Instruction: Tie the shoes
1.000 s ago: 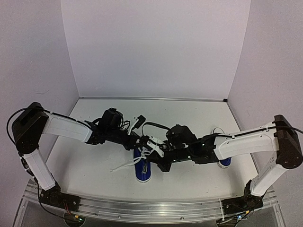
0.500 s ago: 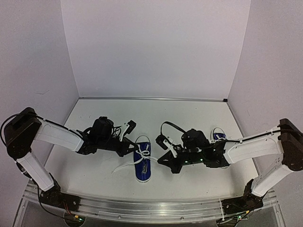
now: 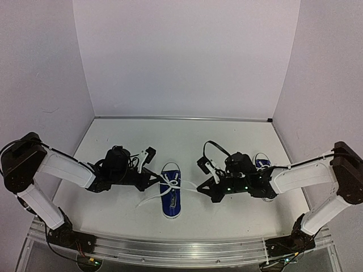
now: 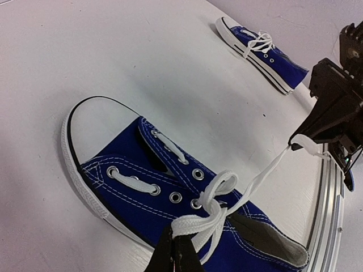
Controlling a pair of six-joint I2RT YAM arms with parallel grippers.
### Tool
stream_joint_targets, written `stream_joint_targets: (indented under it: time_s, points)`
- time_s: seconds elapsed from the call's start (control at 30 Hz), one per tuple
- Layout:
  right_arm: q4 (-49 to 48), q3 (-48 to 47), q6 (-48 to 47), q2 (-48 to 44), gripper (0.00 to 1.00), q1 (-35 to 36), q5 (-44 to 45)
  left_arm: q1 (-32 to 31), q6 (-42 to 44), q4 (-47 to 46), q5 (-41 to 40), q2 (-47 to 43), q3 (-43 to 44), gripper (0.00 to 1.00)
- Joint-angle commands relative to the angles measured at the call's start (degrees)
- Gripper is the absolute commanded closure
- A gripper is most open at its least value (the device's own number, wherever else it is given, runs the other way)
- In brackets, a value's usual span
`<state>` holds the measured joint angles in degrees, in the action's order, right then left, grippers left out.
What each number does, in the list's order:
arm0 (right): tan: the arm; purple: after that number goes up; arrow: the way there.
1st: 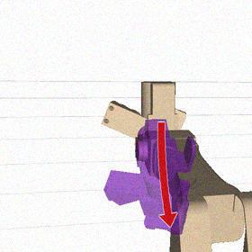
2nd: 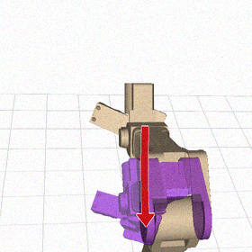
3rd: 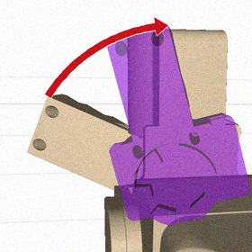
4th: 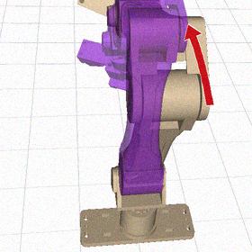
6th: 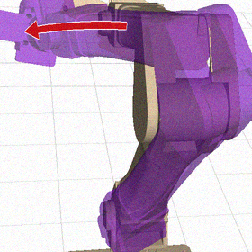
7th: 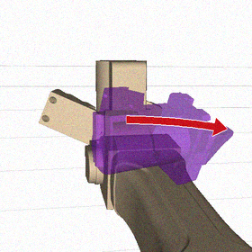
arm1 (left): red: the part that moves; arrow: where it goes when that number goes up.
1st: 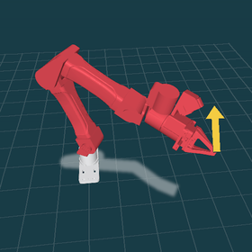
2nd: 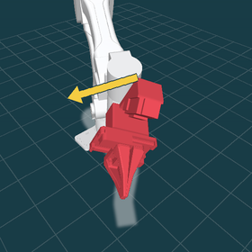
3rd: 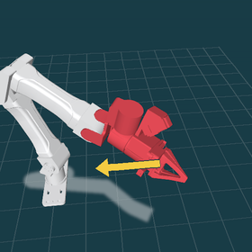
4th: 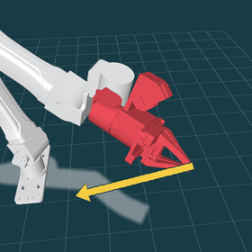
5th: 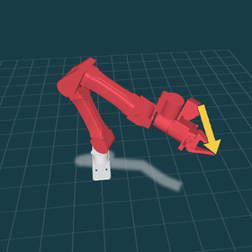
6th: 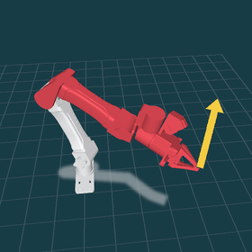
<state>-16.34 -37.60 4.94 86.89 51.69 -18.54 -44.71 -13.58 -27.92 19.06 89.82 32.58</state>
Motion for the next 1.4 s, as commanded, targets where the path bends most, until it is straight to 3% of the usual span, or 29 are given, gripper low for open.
stream_joint_targets:
  time_s: [0.0,0.5,0.87,1.2,1.37]
  points:
    - [-1.6,1.4,1.0,-0.7,1.0,-1.4,-1.5,-0.2,-2.7,-3.9,-4.3,-0.5,-1.2,1.0]
    - [-1.5,3.4,1.3,1.4,1.0,-2.0,-0.8,-0.2,2.4,2.5,-13.2,-6.5,-3.9,1.0]
    - [0.1,2.3,2.3,2.0,1.0,-2.4,-0.4,-3.7,6.0,5.0,-16.6,-0.2,-1.2,1.0]
    - [8.8,-2.7,3.0,-3.4,0.53,-2.5,3.1,-6.0,5.5,5.7,-17.3,3.1,1.3,1.0]
    - [12.3,-7.0,3.1,-5.2,0.41,-2.5,6.2,-6.0,4.7,6.9,-18.9,2.2,1.3,1.0]
